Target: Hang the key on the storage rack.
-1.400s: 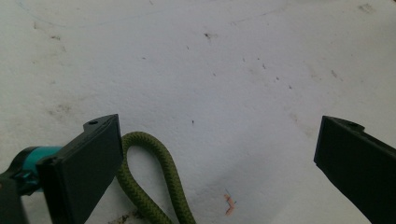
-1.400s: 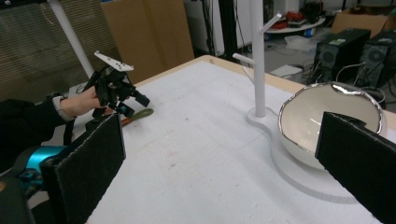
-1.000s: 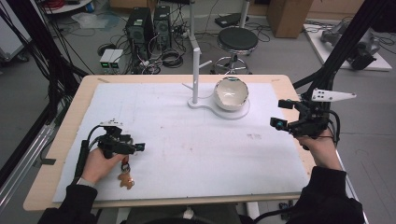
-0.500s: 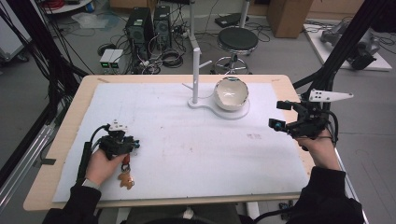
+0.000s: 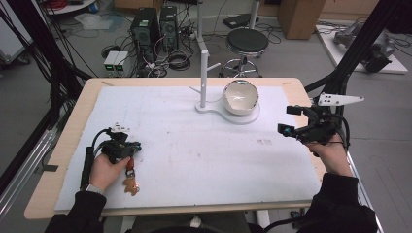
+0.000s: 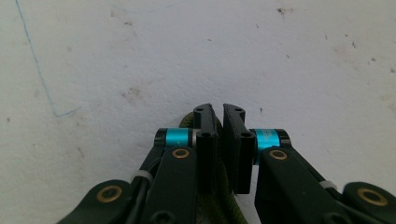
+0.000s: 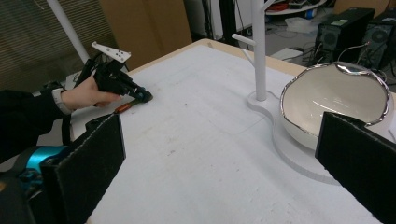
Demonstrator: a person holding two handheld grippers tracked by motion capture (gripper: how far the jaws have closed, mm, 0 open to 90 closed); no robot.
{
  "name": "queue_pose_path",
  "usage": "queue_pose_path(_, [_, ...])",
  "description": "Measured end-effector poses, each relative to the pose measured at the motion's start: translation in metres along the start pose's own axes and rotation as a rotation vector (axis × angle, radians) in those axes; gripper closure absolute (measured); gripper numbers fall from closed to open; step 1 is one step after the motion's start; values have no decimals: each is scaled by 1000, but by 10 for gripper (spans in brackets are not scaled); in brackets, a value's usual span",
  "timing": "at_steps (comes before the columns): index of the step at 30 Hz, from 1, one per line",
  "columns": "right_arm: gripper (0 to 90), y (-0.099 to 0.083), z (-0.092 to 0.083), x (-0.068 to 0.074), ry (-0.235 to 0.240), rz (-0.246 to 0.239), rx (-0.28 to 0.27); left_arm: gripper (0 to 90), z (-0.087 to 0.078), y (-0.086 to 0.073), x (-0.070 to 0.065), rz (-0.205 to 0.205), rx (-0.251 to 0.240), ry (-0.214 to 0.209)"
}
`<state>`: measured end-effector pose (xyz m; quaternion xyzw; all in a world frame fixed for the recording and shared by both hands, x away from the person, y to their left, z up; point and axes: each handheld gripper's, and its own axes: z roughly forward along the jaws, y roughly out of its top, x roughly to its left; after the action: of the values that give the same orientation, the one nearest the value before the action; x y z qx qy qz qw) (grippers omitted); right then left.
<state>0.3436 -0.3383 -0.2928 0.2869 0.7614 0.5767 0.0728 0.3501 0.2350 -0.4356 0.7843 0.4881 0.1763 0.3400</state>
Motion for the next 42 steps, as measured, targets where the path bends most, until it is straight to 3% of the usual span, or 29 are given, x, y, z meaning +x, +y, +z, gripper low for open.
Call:
queue_pose_path(5, [11, 0, 2, 0, -1, 0, -2, 842, -1, 4, 2, -12, 22, -14])
queue_pose_path(7, [11, 0, 3, 0, 2, 0, 3, 841, -5, 6, 2, -11, -1, -35])
queue_pose_path(8, [11, 0, 6, 0, 6, -3, 13, 841, -13, 11, 3, -8, -34, -66])
queue_pose_path(9, [11, 0, 6, 0, 5, -7, 15, 841, -13, 11, 3, -8, -34, -66])
queue_pose_path(13, [11, 1, 5, 2, 6, -10, 9, 842, -38, 25, -2, 13, -121, -105])
queue_pose_path(17, [11, 1, 0, 3, 6, -9, -5, 844, -65, 44, -15, 126, -171, -117])
queue_pose_path(22, [11, 2, -4, 3, 2, -7, -20, 844, -84, 58, -17, 144, -204, -133])
queue_pose_path(26, [11, 1, -2, 3, -31, -20, -3, 845, -107, 71, -14, 140, -278, -145])
queue_pose_path(28, [11, 1, -1, 3, -31, -23, 2, 845, -118, 77, -12, 139, -305, -160])
queue_pose_path(30, [11, 1, 1, 4, -26, -27, 8, 846, -129, 82, -11, 156, -311, -147])
queue_pose_path(32, [11, 1, 2, 4, -24, -24, 7, 846, -139, 88, -9, 151, -345, -172])
queue_pose_path(37, [11, 1, -1, 4, -35, -19, -9, 846, -142, 95, -6, 143, -358, -194])
queue_pose_path(42, [11, 2, -2, 3, -29, -19, -17, 846, -137, 102, -14, 154, -344, -220])
